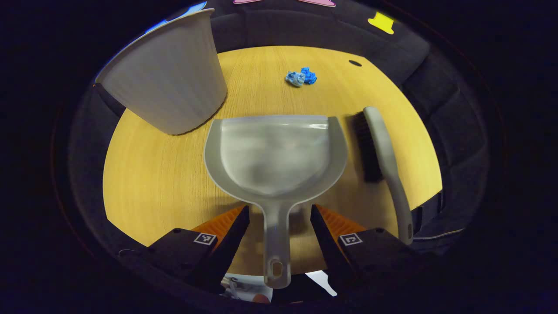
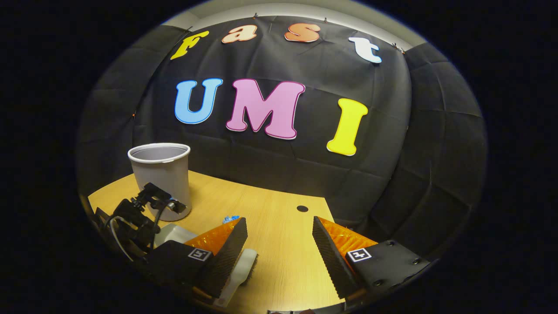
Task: Pick up the small broom and dustpan from the desktop, sweep the trash into the dustpan with the broom, and then empty the trash into the garbage bin.
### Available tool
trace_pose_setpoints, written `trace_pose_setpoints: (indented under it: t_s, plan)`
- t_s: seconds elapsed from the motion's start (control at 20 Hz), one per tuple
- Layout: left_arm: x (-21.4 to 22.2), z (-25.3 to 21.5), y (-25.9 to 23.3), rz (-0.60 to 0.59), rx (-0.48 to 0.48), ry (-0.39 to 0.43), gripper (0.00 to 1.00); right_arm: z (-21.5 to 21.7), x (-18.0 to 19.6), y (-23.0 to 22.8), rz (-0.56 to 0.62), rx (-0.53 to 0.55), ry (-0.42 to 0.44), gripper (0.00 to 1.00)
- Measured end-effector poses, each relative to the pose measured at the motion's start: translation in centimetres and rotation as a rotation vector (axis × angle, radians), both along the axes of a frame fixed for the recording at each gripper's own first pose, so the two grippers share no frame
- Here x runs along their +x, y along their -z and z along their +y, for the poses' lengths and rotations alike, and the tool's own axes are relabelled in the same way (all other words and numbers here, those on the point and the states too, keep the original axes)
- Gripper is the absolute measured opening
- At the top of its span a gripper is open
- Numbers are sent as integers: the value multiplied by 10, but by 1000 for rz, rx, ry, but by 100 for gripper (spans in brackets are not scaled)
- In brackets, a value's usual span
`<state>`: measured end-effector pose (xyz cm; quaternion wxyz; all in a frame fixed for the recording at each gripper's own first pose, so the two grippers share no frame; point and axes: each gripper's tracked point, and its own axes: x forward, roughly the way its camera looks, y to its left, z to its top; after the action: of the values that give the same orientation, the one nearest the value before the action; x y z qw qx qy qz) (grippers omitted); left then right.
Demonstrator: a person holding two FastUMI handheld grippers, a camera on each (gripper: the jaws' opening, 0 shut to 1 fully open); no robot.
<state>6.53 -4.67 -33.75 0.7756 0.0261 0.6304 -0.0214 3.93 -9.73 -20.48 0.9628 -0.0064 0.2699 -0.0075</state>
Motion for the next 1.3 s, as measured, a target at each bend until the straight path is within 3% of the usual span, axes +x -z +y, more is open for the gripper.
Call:
trace_pose_setpoints:
  t_s: [0.25,0.35,0.4,0.45,0.55,0.6,0.65,0.85,0.9,1.0,1.3]
  plan:
    - [20,-7,24,132,-9,-36,84,7,-16,51,229,157,49,98]
    - [21,-9,24,165,-33,-52,74,16,-22,60,276,155,27,93]
    - [22,-7,23,171,-35,-51,70,20,-24,63,298,153,16,97]
    - [21,-4,22,177,-35,-40,65,23,-28,66,324,160,9,93]
    - [24,-1,21,182,-37,-43,49,31,-40,77,389,181,7,98]
    - [27,-1,24,188,-44,-44,36,34,-45,84,424,186,8,98]
    - [26,-1,24,188,-46,-39,31,38,-51,91,468,191,6,98]
    - [23,2,23,182,-62,-22,30,65,-68,114,635,208,-45,98]
    - [23,2,23,179,-69,-20,29,73,-78,121,716,228,-51,94]
    - [20,4,23,171,-86,-21,29,83,-89,136,821,282,7,99]
    - [10,8,23,133,-148,-44,30,88,-120,200,1036,241,77,97]
